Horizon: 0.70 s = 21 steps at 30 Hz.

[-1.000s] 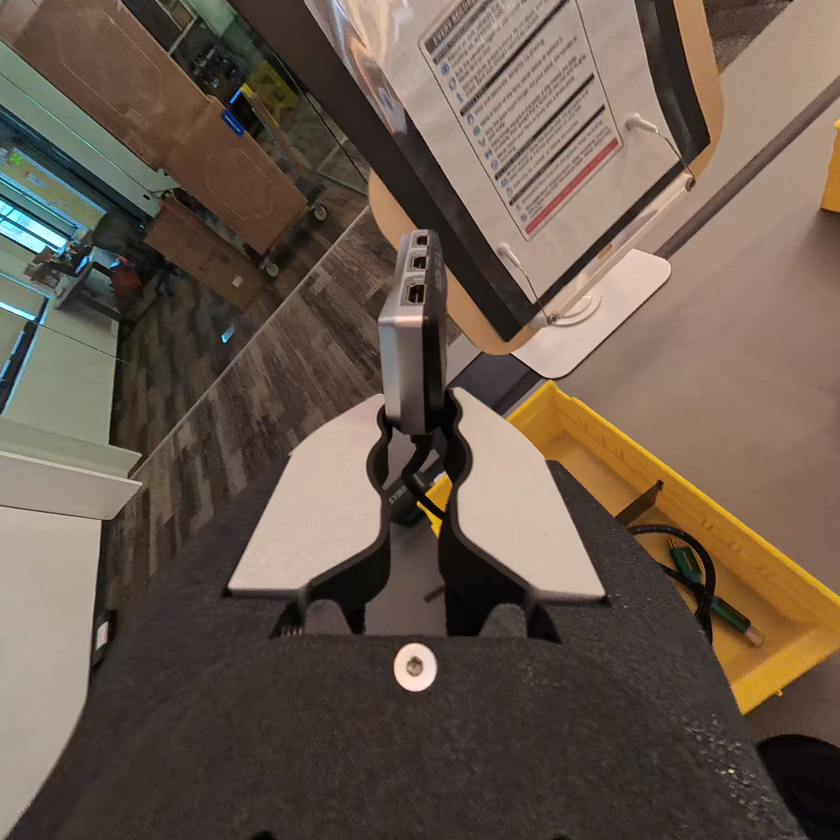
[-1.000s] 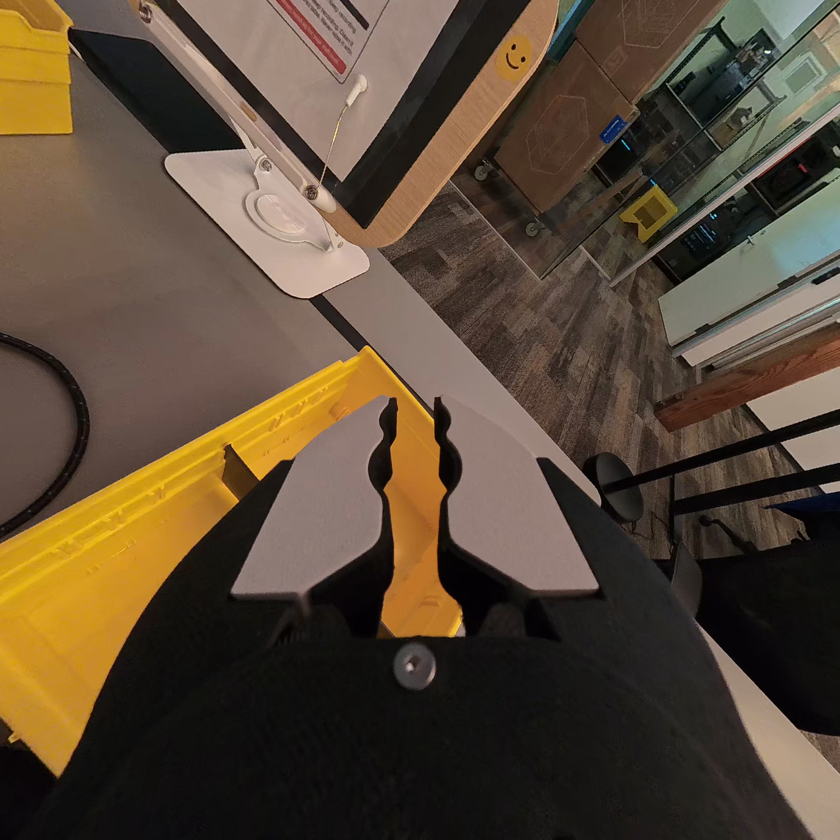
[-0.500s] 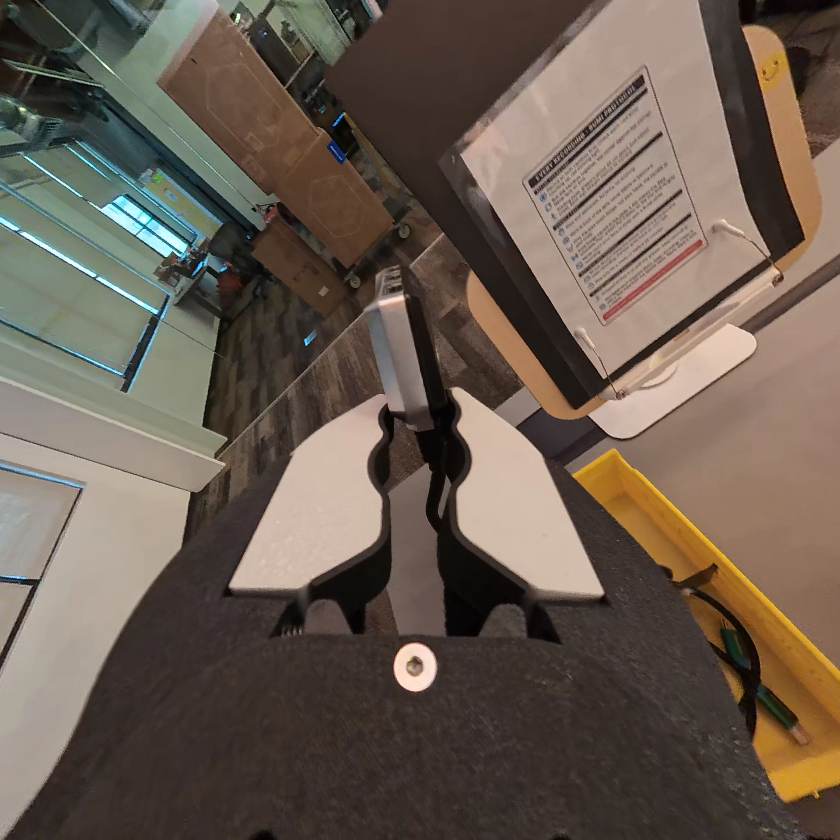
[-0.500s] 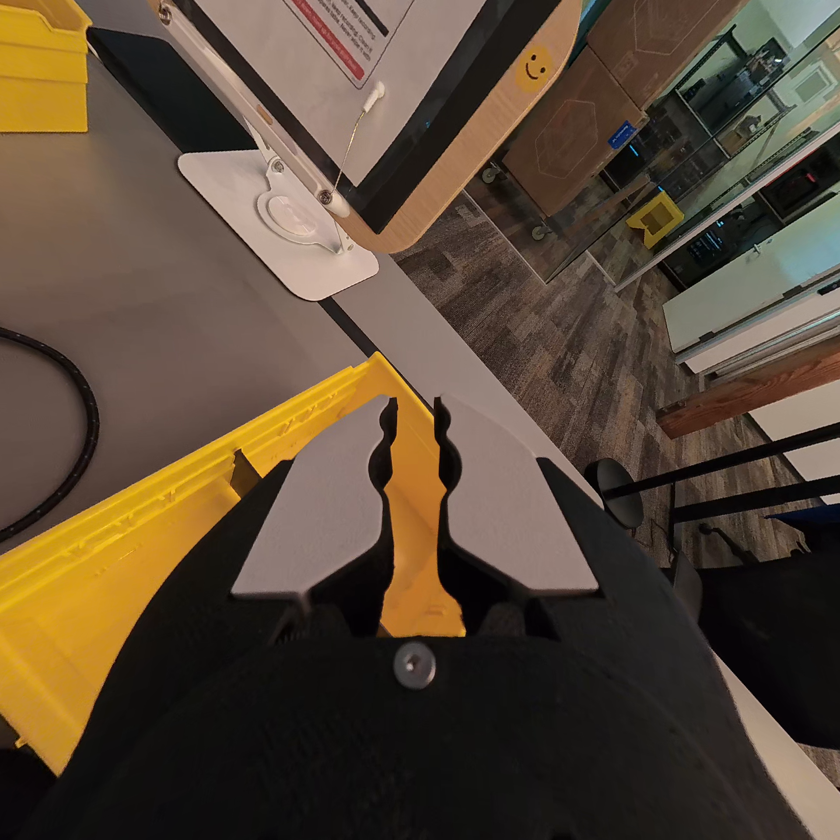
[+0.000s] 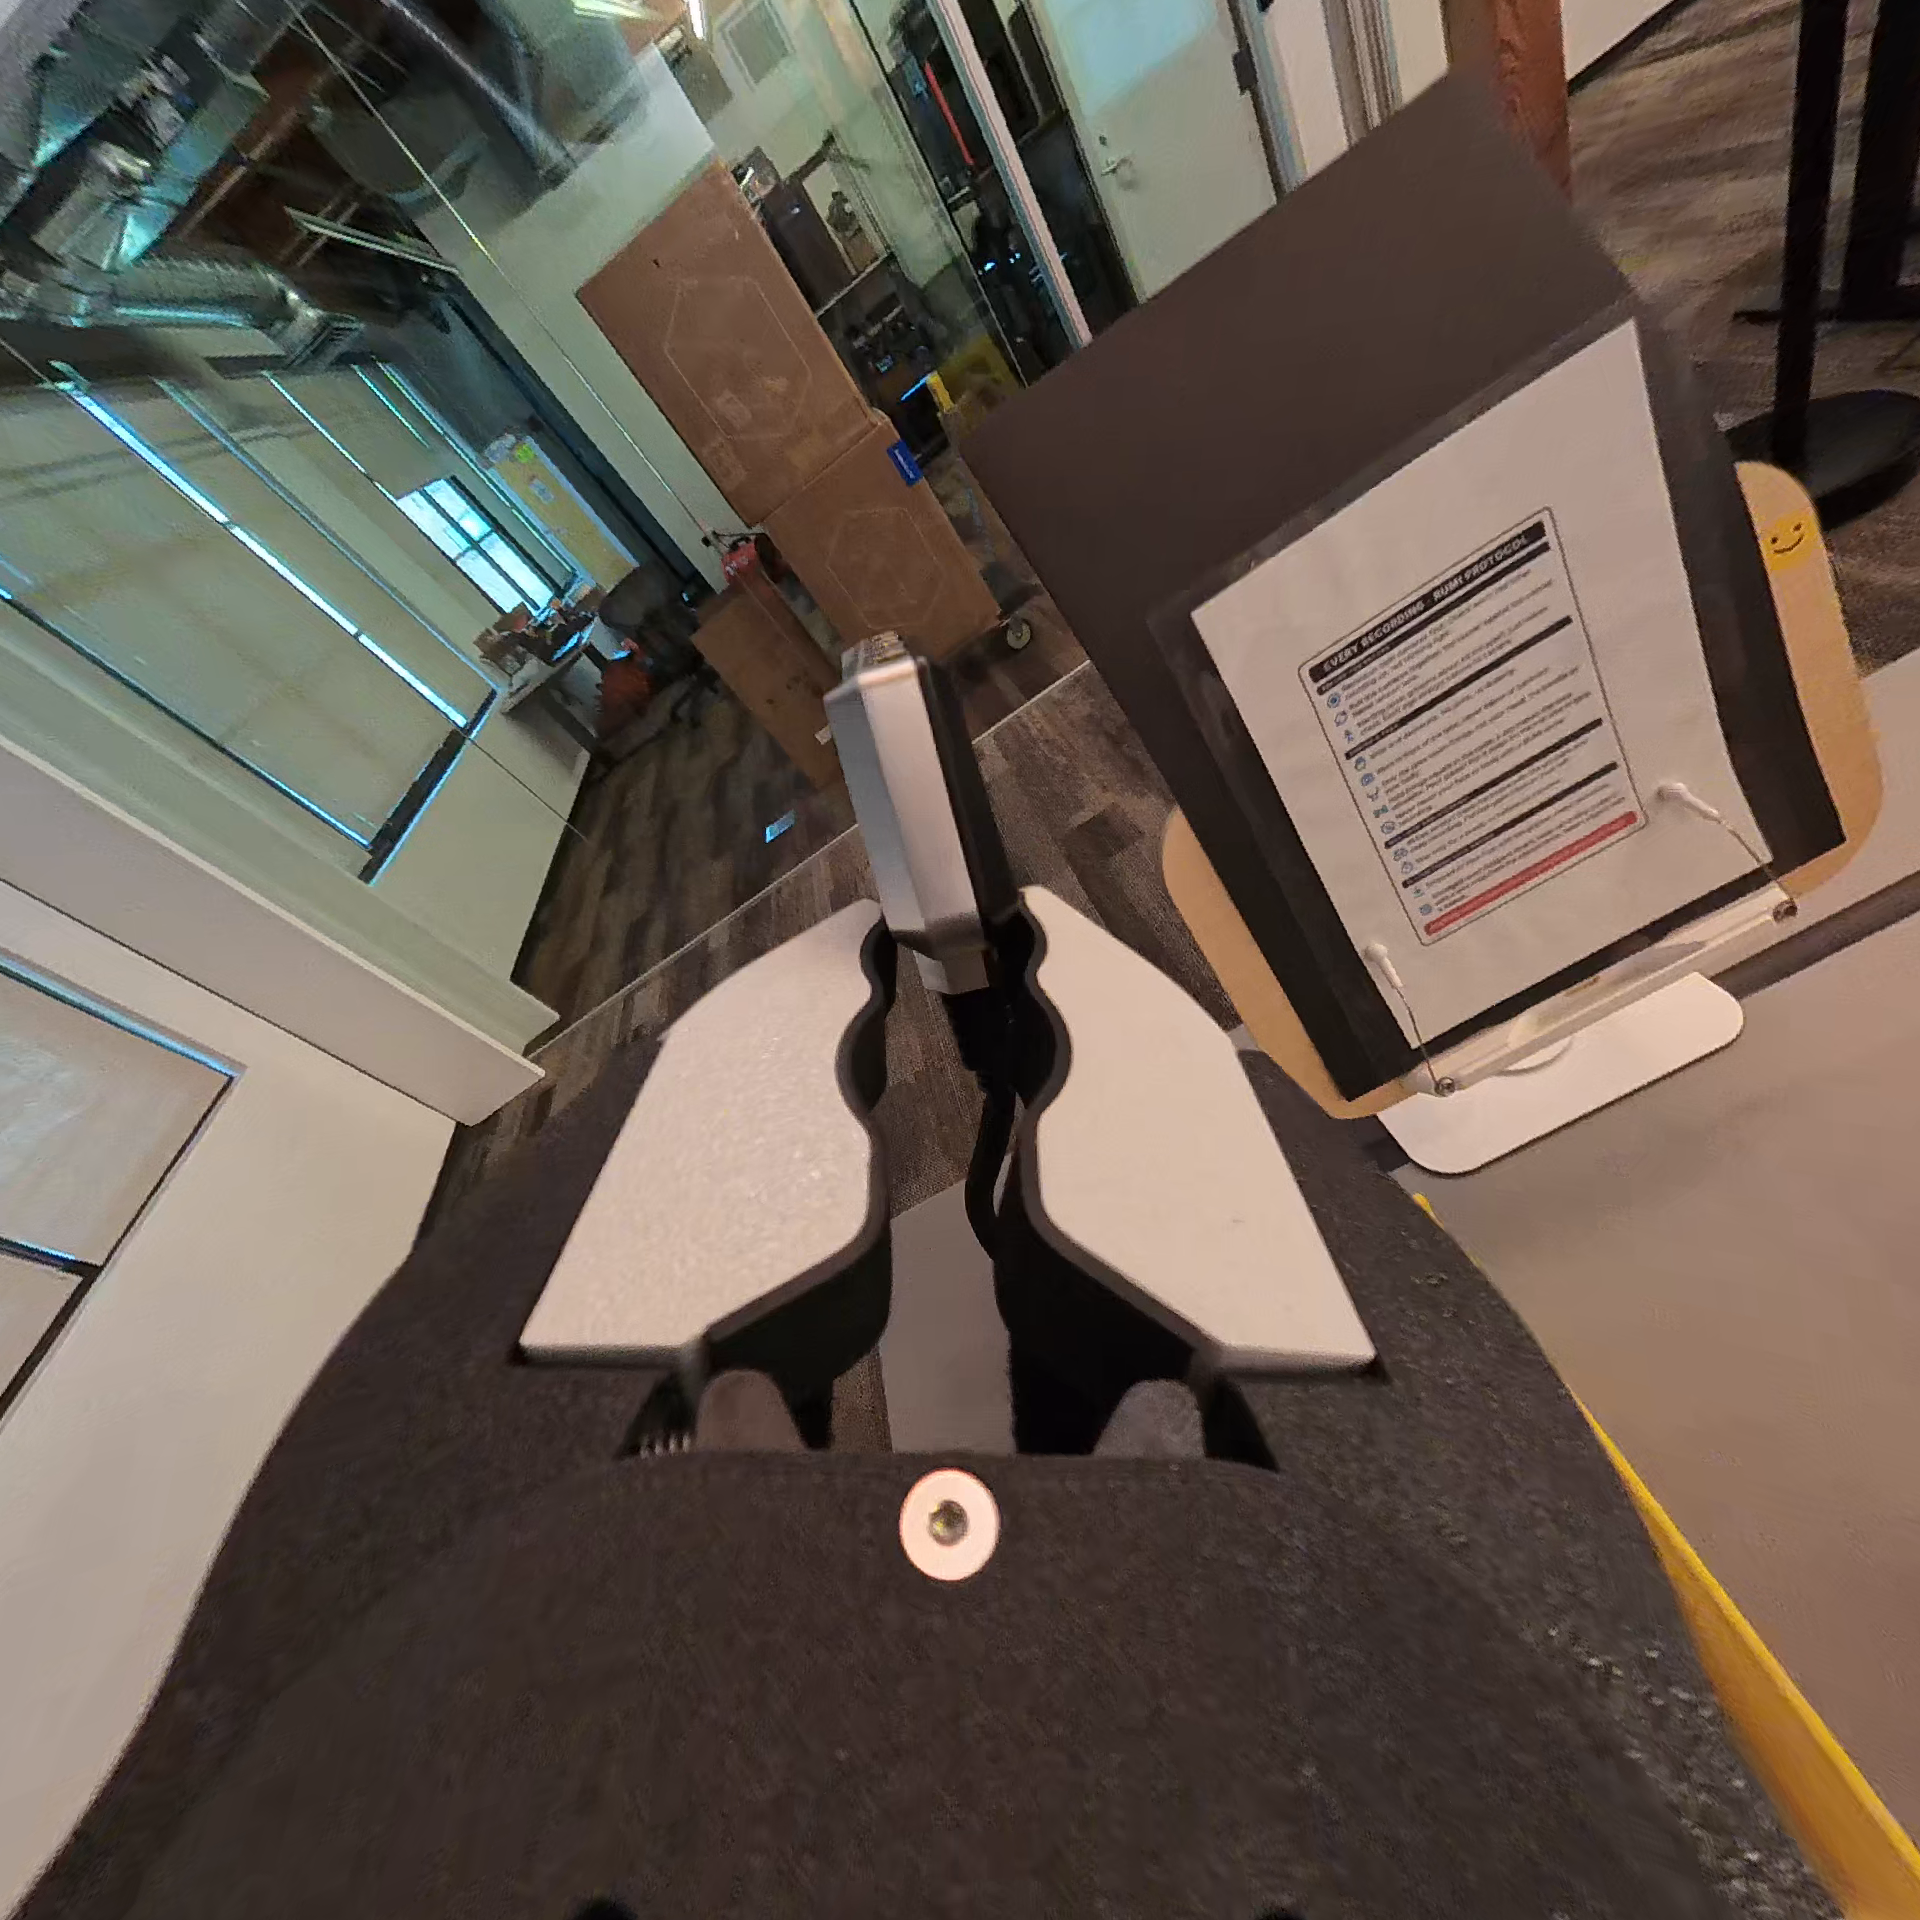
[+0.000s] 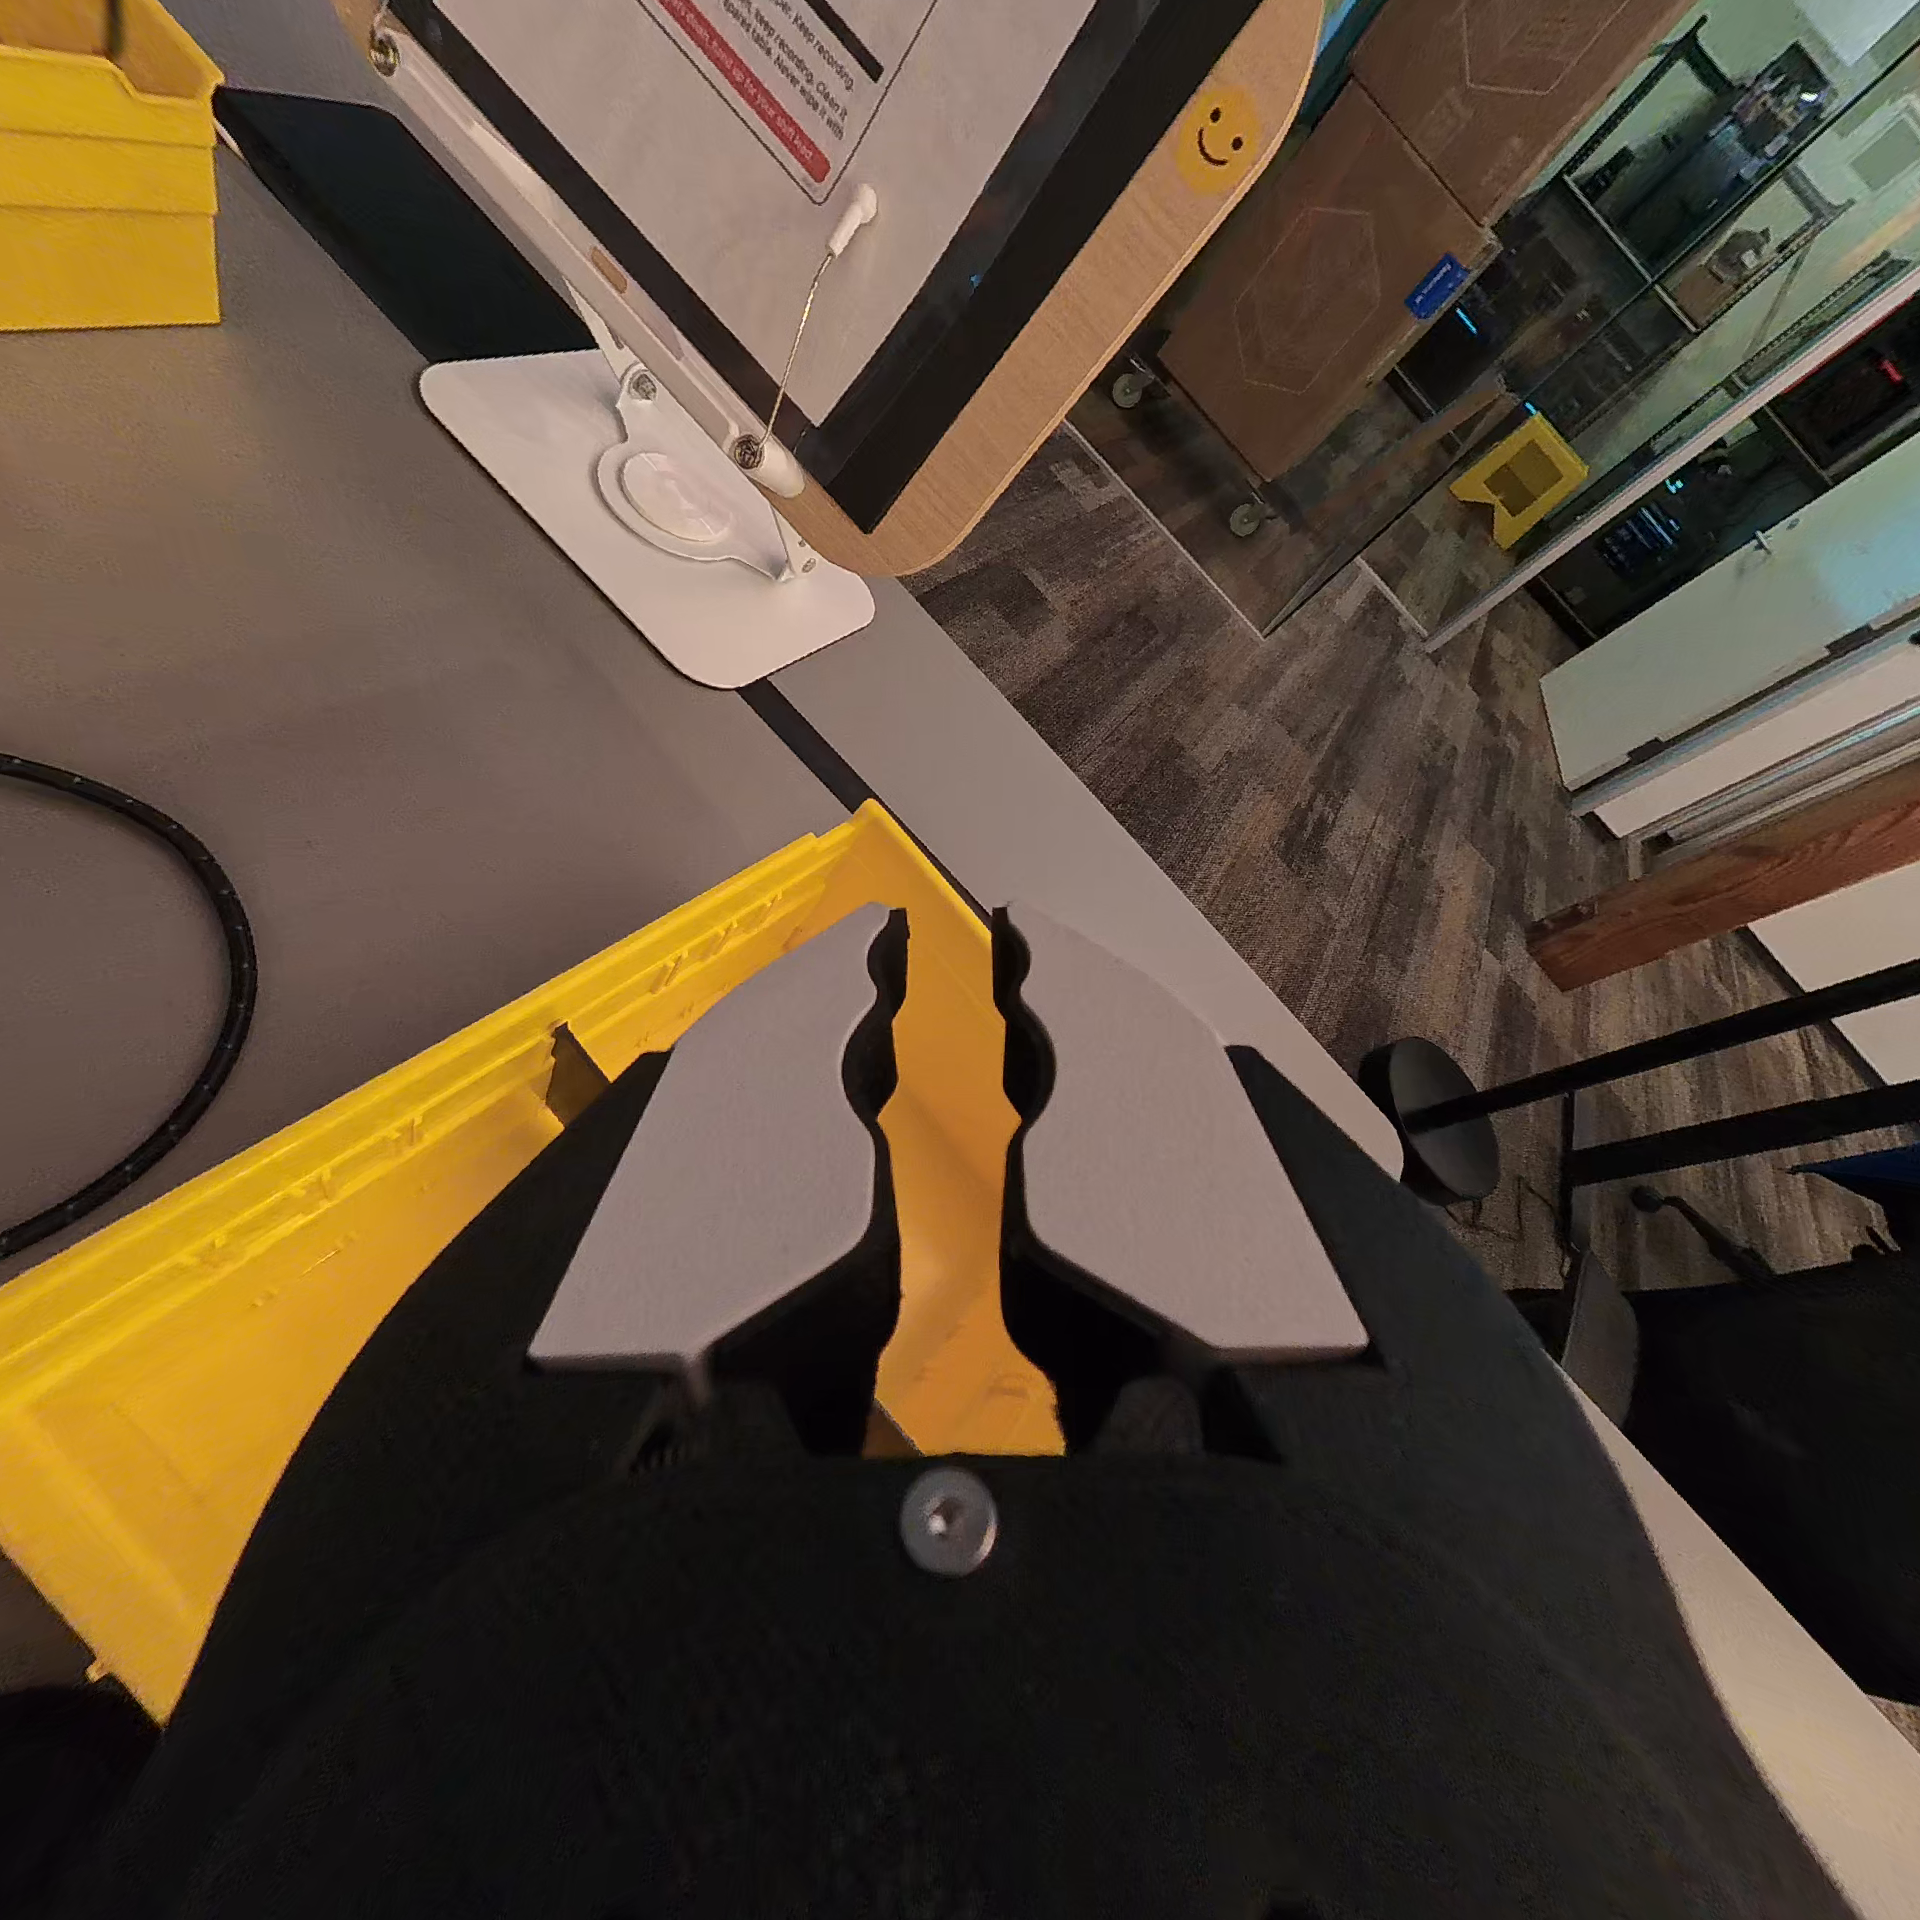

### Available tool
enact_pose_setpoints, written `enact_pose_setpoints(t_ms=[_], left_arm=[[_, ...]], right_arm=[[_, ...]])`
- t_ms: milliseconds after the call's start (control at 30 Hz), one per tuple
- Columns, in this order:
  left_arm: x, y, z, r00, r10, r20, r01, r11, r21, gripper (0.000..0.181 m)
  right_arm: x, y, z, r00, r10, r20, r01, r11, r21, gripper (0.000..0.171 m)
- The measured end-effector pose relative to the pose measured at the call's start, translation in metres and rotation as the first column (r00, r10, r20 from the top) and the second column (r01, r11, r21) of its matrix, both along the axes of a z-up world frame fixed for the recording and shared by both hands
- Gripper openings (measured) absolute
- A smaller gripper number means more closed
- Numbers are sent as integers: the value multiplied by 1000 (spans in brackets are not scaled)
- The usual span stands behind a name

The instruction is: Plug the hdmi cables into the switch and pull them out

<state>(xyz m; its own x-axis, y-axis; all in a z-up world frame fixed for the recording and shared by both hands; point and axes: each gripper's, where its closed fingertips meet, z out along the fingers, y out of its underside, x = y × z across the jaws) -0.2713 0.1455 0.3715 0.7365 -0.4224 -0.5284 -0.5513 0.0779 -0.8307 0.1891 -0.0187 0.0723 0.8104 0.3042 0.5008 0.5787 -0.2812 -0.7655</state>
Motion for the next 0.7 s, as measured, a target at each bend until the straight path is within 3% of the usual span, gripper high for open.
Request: enact_pose_setpoints(t_ms=[233,400,700], left_arm=[[25,-22,4,998,-63,-23,63,998,-5,18],[69,-67,-19,977,-202,-64,202,979,0,18],[133,-157,-111,861,-501,-86,498,865,-57,18]], right_arm=[[-12,-1,5,999,45,-22,-45,999,18,17],[-62,-4,19,971,206,-120,-199,978,67,18],[-190,-50,53,730,633,-259,-592,774,223,25]])
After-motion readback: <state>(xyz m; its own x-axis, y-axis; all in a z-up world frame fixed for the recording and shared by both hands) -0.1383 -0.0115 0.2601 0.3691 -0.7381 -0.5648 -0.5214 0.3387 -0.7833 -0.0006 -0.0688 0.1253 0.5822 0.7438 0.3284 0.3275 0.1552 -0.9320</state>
